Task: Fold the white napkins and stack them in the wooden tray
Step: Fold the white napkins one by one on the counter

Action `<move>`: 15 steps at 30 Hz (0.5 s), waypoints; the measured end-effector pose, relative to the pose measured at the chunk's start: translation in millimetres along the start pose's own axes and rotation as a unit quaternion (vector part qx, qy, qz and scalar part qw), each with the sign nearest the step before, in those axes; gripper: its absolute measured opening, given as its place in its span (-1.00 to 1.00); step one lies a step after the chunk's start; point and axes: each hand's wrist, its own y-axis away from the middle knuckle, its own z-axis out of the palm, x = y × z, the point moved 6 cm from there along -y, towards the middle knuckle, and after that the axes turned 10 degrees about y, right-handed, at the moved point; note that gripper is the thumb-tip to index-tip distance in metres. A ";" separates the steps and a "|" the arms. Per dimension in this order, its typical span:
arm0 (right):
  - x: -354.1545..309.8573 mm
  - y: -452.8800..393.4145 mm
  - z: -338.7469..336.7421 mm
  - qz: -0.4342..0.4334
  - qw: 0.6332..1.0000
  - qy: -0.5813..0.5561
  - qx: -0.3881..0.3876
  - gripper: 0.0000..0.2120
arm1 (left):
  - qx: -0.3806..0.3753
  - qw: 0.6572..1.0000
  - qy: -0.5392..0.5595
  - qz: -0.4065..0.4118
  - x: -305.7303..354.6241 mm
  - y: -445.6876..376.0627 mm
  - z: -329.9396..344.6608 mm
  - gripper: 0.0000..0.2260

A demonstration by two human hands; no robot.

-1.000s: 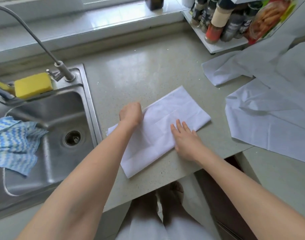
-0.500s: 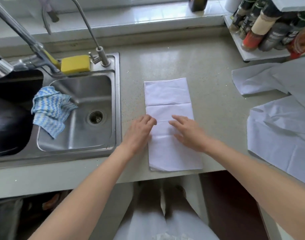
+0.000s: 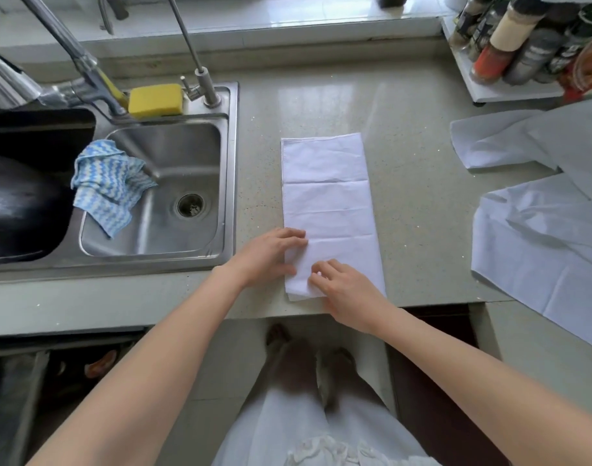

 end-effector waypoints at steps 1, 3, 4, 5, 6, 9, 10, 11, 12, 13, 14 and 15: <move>-0.3 -0.3 -0.7 0.008 1.000 -0.005 0.007 -0.78 | -0.004 1.000 0.000 0.002 0.5 0.0 -0.6 -0.47; 0.4 -1.2 -1.1 0.019 1.000 -0.007 0.013 -0.80 | -0.016 1.000 -0.005 0.006 0.9 1.2 -1.2 -0.50; 2.7 -1.3 -0.9 0.023 1.000 -0.002 0.012 -0.79 | -0.022 1.000 -0.007 0.007 0.5 1.7 -1.4 -0.51; 6.5 -0.8 -0.5 0.028 1.000 0.009 0.007 -0.77 | -0.030 1.000 -0.008 0.007 -0.3 2.0 -1.6 -0.50; 11.9 0.4 -0.2 0.037 0.999 0.027 -0.002 -0.74 | -0.040 0.999 -0.005 0.004 -1.0 2.1 -1.3 -0.45; 37.1 3.2 -7.8 0.116 0.990 0.068 -0.035 -0.75 | -0.075 0.997 -0.010 -0.010 -2.8 2.7 0.6 -0.17; 45.5 1.4 -13.8 0.147 0.987 0.047 -0.039 -0.78 | -0.082 0.996 -0.032 -0.008 -2.3 3.0 1.2 -0.09; 52.9 -2.0 -19.3 0.169 0.985 0.009 -0.043 -0.80 | -0.086 0.994 -0.063 -0.001 -0.4 2.4 1.7 -0.06; 59.5 -7.7 -24.1 0.179 0.982 -0.032 -0.055 -0.81 | -0.084 0.992 -0.094 0.007 2.2 1.1 2.2 -0.08; 65.0 -14.2 -29.0 0.181 0.978 -0.071 -0.076 -0.82 | -0.073 0.990 -0.118 0.015 5.8 -1.0 1.8 -0.17; 69.1 -20.0 -32.9 0.177 0.973 -0.107 -0.107 -0.86 | -0.052 0.990 -0.128 0.017 10.0 -4.3 0.0 -0.29; 72.2 -24.9 -35.8 0.171 0.966 -0.134 -0.142 -0.89 | -0.025 0.991 -0.131 0.014 14.6 -7.6 -4.6 -0.42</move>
